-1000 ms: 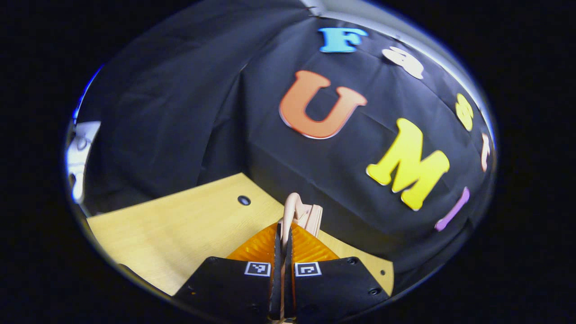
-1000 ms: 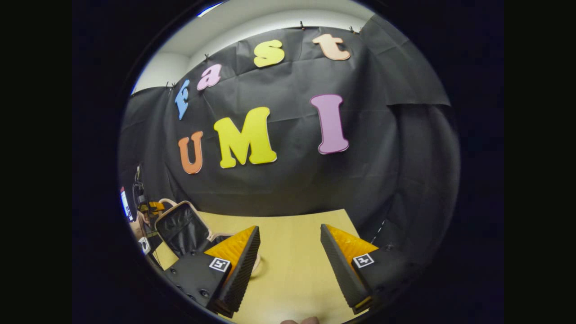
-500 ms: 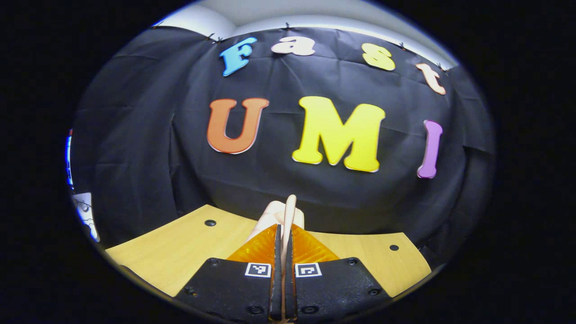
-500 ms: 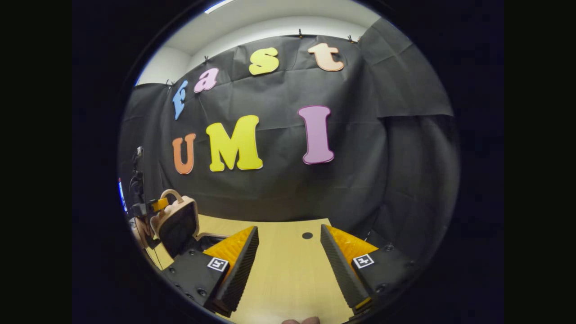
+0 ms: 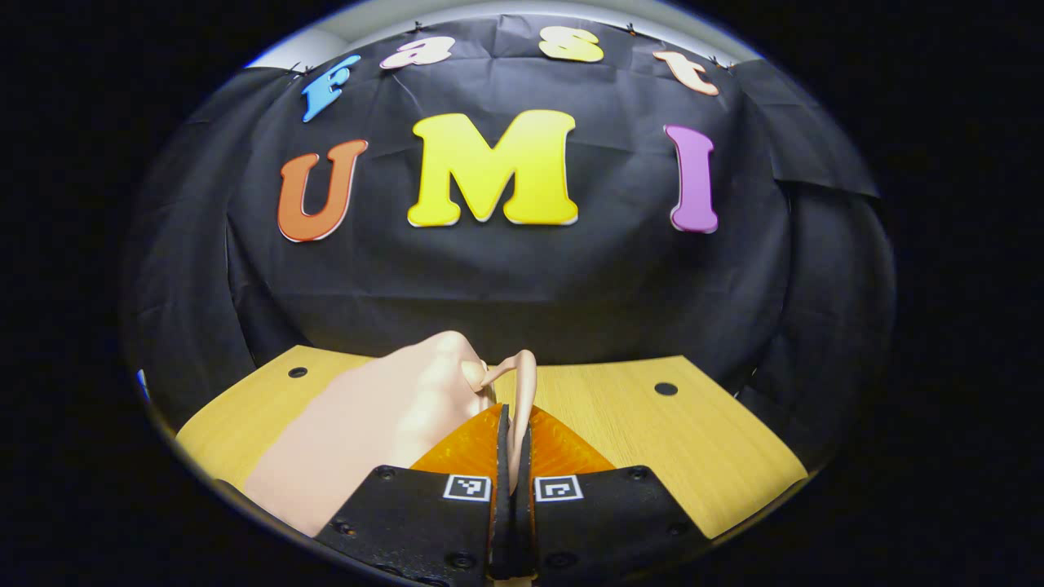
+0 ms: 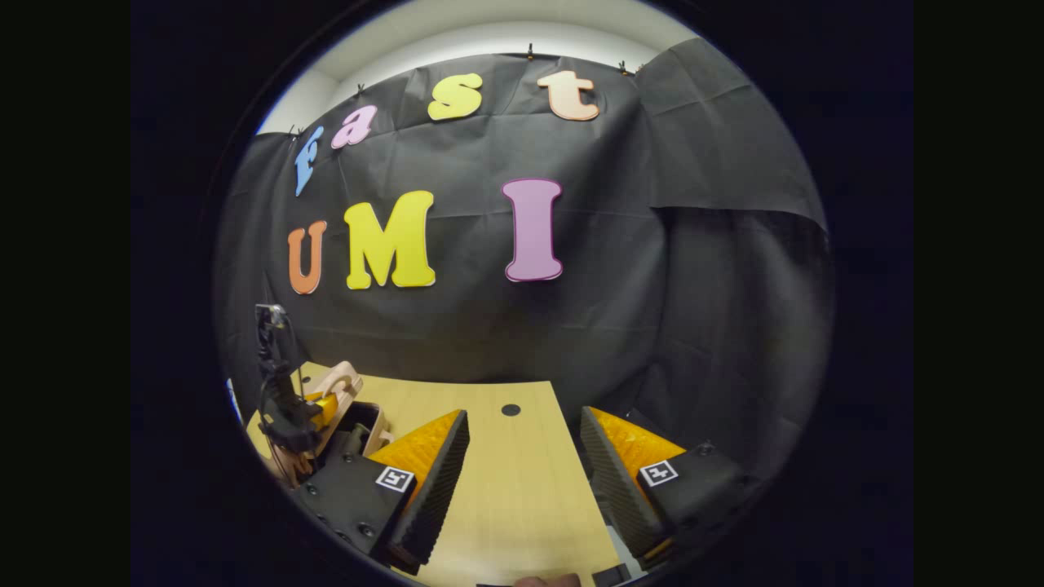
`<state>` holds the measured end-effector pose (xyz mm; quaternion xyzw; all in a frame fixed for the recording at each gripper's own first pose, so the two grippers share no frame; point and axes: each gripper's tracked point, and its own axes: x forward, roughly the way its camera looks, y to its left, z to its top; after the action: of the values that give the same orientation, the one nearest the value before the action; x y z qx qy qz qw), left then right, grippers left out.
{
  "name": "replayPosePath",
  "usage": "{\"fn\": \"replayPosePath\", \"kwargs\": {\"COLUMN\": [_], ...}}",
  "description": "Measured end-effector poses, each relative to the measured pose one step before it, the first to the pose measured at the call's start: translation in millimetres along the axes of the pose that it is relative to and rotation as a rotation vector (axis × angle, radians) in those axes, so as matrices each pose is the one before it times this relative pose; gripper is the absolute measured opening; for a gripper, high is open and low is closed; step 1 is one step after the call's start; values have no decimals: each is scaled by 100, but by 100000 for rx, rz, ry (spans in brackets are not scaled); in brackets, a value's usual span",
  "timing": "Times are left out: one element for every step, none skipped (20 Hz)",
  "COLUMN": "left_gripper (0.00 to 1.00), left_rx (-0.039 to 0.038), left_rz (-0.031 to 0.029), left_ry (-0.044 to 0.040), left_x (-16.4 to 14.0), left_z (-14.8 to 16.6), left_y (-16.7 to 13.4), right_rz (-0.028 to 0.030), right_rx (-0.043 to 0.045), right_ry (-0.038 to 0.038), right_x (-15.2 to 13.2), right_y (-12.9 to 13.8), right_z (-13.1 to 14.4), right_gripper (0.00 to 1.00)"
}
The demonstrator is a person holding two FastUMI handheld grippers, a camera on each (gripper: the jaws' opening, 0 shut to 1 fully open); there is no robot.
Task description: First open the suitcase, pack the skin care products into it, and then close the suitcase.
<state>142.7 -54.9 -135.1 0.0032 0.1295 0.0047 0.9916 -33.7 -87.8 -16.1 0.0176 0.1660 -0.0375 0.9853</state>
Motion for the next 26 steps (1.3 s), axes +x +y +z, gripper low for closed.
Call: {"fn": "replayPosePath", "kwargs": {"left_gripper": [5, 6, 6, 5, 6, 6, 6, 7, 7, 9, 10, 16, 17, 31, 29, 37, 44, 61, 66, 75, 78, 80, 80, 82, 83, 87], "left_rx": [3217, 3384, 3131, 2835, 1523, 557, -5, 854, 871, 435, -779, -986, -20, -224, -1499, -2194, -2135, -1565, -1345, -1285, -1404, -959, -1028, -1273, -1192, -689], "left_rz": [573, 595, 1119, 1279, 714, 610, 531, 1206, 1612, 411, -1664, -3874, -1865, -1690, -1875, -2026, -1027, -1481, -1241, -1119, -226, -38, 309, 63, -117, 859], "left_ry": [1412, 2271, 2958, 3547, 3251, 3693, 1484, -151, -6, 657, 1743, 837, 1717, 1122, 145, -1051, -1312, -906, -301, -264, -1763, -3280, -3615, -3500, -3808, -4183], "left_x": [351, 655, 369, 470, 412, 217, 103, 179, 40, 126, 139, 15, -164, -494, -281, -583, -624, -772, -879, -1066, -1251, -1103, -1182, -961, -1003, -997], "left_z": [-900, -1026, -1169, -1493, -1185, -1044, -460, 70, 117, -206, -636, -173, -316, -305, 172, 301, 402, 215, 298, 251, 879, 1478, 1733, 1706, 1850, 2076], "left_y": [-696, -906, -552, -514, -377, -534, -297, -205, 72, -210, -511, -766, -649, -463, -212, -370, -185, -376, -277, -84, 188, 447, 562, 612, 570, 682], "right_rz": [-367, -331, 60, 65, 262, 112, -106, -52, -4, 257, 305, 503, 772, 836, 1005, 1285, 1570, 1557, 1609, 1732, 1895, 1943, 1558, 1082, 1226, 641], "right_rx": [-245, -286, -415, -592, -371, -221, -34, -167, 117, 111, 231, 194, 321, 327, 315, 437, 134, -119, -378, -285, -91, -45, -165, -163, 263, 210], "right_ry": [1253, 917, 678, 357, 342, 149, -15, -117, -58, 34, 252, 103, 135, -127, -119, -177, -48, -520, -776, -852, -1045, -1498, -2258, -2502, -2569, -2750], "right_x": [-100, -44, 14, -66, 11, 42, 84, 37, 59, 146, 192, 267, 279, 362, 431, 442, 461, 391, 349, 457, 437, 393, 429, 396, 311, 264], "right_y": [-333, -351, -217, -130, -165, -297, -234, -254, -229, -157, -140, -64, 125, 142, 302, 532, 674, 693, 713, 789, 949, 1018, 998, 734, 931, 834], "right_z": [-236, -270, -121, -21, -26, -66, 78, -10, 98, -137, -98, -75, -5, -89, 16, -90, 5, 8, 174, 184, 362, 516, 740, 729, 773, 775], "right_gripper": [81, 77, 81, 82, 81, 82, 82, 81, 81, 81, 81, 82, 82, 82, 82, 81, 78, 81, 81, 81, 81, 81, 81, 81, 81, 81]}}
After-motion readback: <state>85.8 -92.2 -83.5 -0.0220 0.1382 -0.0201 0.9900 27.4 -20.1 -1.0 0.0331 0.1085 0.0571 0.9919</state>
